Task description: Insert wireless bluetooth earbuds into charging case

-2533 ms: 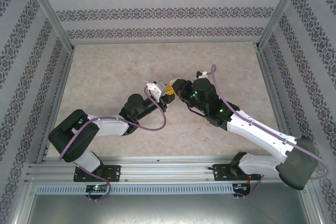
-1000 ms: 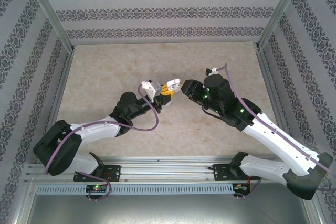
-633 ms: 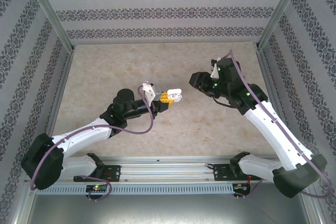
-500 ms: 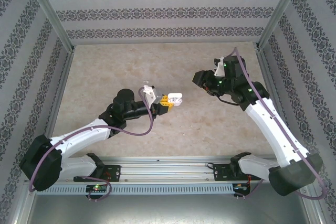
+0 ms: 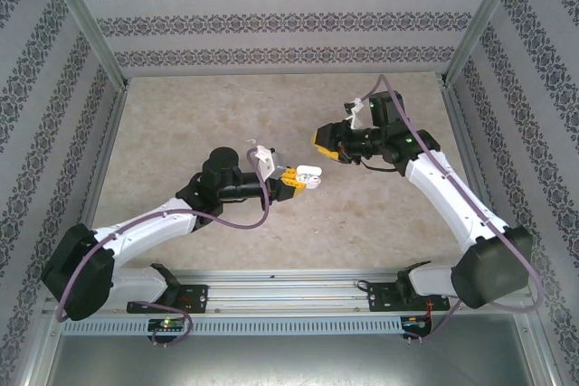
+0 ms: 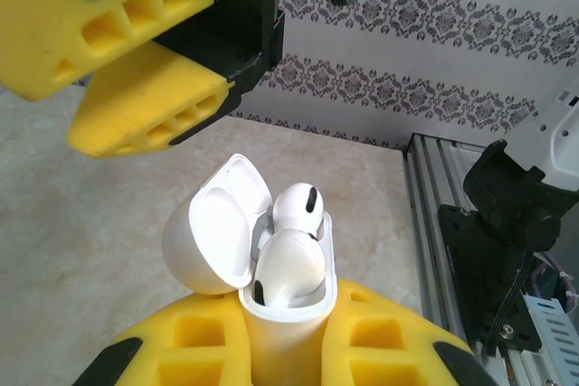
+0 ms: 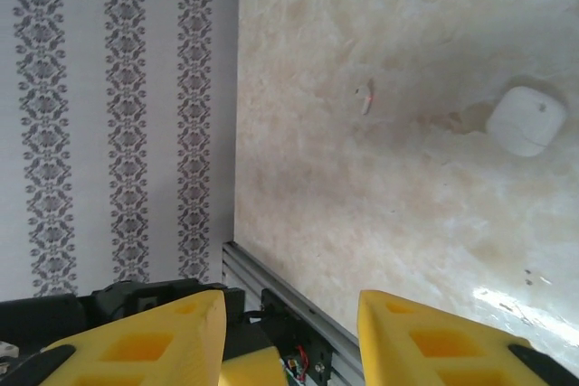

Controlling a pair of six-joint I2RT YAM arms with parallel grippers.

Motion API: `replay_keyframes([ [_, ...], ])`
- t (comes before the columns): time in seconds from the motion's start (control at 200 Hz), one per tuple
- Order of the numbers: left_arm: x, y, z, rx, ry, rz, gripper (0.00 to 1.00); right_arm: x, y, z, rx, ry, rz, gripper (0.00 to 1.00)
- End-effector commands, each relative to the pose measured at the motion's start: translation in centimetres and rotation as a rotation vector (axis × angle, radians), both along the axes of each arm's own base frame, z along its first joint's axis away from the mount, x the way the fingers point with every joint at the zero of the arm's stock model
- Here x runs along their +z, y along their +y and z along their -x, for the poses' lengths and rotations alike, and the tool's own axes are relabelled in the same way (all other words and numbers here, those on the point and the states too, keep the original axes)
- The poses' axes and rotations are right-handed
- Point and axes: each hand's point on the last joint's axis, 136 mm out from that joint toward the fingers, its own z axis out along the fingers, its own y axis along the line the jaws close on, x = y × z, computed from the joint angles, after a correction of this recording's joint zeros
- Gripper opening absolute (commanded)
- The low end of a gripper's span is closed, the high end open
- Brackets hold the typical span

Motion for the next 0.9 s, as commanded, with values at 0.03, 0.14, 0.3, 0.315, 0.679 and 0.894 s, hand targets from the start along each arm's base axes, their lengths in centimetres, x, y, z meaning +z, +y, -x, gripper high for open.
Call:
replay_keyframes([
  [0.03, 2.8, -0.7, -0.8, -0.015, -0.043, 0.07, 0.0, 0.6, 1.9, 0.3, 0.059, -0.01, -0.057, 0.42],
  [0.14, 2.8, -1.0, -1.3, -0.008, -0.035, 0.079, 0.0, 0.2, 2.5, 0.8, 0.08, 0.0, -0.051, 0.42],
  [0.3, 3.0, -1.0, -1.7, 0.01, -0.029, 0.089, 0.0, -0.6, 2.1, 1.6, 0.085, 0.014, -0.02, 0.41],
  [0.315, 3.0, -1.0, -1.7, 0.013, -0.029, 0.089, 0.0, -0.6, 2.1, 1.6, 0.086, 0.013, -0.018, 0.41],
  [0.679, 0.8, 0.0, -3.8, 0.148, 0.033, 0.023, 0.0, 0.7, 1.3, 4.0, 0.11, -0.024, 0.001, 0.4],
  [0.894, 0.3, 0.9, -4.5, 0.189, 0.084, 0.053, 0.0, 0.9, -0.8, 5.7, 0.057, -0.046, 0.049, 0.4],
])
